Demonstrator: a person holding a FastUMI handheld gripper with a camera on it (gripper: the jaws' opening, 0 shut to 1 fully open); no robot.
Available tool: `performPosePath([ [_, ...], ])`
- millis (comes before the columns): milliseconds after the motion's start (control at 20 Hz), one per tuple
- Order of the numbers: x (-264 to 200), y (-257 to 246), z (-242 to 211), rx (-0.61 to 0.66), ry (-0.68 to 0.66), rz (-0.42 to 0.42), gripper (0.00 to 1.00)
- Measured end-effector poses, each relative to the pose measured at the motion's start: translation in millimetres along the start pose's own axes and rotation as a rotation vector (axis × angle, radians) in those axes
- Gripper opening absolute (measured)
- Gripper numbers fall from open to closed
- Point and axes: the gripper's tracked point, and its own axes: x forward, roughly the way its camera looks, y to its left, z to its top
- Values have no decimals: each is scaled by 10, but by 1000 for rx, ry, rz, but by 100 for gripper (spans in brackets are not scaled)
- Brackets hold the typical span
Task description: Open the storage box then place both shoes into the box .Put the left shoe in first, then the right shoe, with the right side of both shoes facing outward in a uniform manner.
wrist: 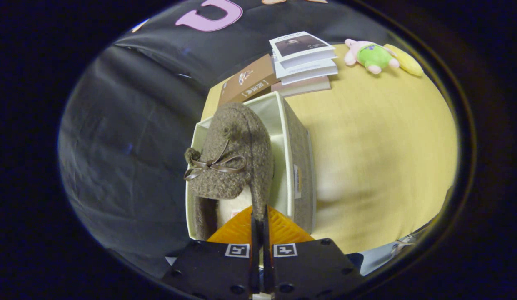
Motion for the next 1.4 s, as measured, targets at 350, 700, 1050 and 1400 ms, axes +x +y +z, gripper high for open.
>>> performPosePath([
  [350,-326,128,228,-20,-157,68,100],
  [700,-870,-649,497,11,-369,-80,100],
  [1050,-1942,-1511,1030,-102,-761,-341,100],
  [1400,-2935,-1495,1559,-260,-1129,-478,100],
])
